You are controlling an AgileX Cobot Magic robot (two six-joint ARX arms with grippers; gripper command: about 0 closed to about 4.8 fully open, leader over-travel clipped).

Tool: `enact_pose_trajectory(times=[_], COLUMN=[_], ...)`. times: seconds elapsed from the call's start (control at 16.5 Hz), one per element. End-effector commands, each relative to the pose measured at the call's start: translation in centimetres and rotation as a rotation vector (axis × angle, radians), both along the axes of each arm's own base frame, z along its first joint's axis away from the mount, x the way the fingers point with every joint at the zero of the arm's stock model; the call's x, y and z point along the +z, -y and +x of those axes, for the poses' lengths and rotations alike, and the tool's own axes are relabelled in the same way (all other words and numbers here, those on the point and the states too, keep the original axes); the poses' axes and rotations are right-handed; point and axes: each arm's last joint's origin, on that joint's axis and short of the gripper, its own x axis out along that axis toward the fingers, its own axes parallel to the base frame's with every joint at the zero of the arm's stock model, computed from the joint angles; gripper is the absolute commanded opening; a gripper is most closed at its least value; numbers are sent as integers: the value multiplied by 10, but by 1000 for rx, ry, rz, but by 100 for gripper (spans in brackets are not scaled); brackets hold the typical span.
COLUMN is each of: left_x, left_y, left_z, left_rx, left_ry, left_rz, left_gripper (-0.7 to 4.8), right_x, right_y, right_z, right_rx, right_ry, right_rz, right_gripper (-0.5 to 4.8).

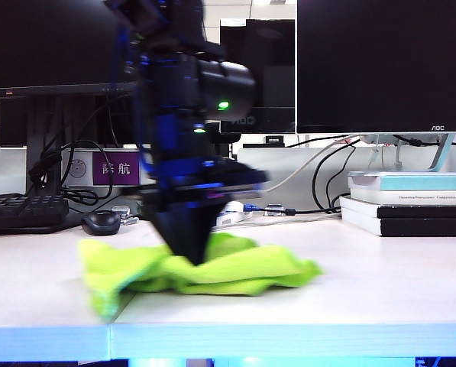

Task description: Wipe the table from left to right using the rag.

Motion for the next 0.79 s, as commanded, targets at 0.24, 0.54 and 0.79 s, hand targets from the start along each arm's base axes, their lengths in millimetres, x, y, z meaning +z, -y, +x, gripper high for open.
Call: enact_pose_trajectory(times=[0.24,0.54,0.79], left_x=[-21,-18,-18], left_y=[37,56,78], left_z=[-5,-2,0], left_rx=[-68,-88,-117], left_ry=[-29,-9,-3], left_rz=[-56,-78,-87], left_gripper=[-6,-6,-6], right_x=[-3,-3,-2], right_y=[11,13,15], right_z=[-5,-6,-7], right_rx=[-104,-111,-129], right_ry=[-21,-23,-28], right_rz=[-79,-96,-73], right_gripper=[-5,-5,-5])
